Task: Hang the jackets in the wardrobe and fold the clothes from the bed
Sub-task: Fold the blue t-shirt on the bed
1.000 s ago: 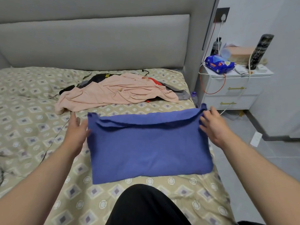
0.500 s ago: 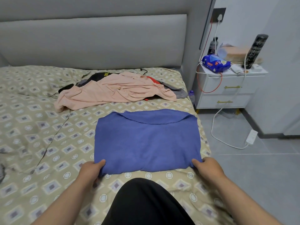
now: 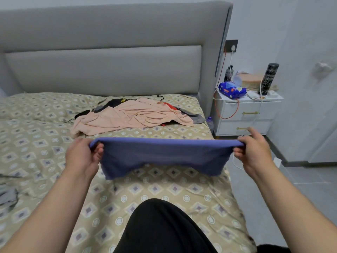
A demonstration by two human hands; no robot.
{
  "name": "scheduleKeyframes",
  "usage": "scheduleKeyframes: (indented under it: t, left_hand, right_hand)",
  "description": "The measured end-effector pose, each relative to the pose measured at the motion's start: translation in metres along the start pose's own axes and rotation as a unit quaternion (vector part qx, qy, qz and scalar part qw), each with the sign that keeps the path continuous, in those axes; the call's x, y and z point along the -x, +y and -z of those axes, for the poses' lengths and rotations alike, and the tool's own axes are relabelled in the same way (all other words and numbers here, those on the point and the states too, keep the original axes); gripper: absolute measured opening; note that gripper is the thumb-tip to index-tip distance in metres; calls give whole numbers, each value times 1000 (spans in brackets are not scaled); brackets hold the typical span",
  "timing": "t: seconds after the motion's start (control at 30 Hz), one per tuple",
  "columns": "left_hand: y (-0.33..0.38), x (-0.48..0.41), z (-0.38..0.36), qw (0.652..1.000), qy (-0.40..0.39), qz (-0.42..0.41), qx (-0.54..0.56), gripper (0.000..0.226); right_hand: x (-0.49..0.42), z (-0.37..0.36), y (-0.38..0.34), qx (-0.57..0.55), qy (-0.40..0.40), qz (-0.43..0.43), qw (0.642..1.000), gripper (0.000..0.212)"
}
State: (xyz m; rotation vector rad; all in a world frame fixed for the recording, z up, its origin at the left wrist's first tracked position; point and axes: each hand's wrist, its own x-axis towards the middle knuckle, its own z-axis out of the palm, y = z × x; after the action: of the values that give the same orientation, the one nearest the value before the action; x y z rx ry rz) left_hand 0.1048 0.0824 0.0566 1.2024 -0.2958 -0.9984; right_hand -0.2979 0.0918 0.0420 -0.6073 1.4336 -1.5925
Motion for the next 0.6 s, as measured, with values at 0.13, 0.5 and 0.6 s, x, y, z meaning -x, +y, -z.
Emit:
scheduleKeyframes:
  t: [0.13, 0.5, 0.6]
  left_hand:
    - [48, 25, -22, 988, -61, -68, 123, 34]
    - [2, -20, -23, 991, -102, 74, 39, 23]
    - [-20, -53, -23, 984, -85, 158, 1, 21]
  right_hand:
    - [18, -11, -53, -152, -52, 44, 986, 26]
    - [-15, -32, -4, -6, -171, -71, 983, 20]
    - [-35, -40, 23, 169, -190, -137, 957, 9]
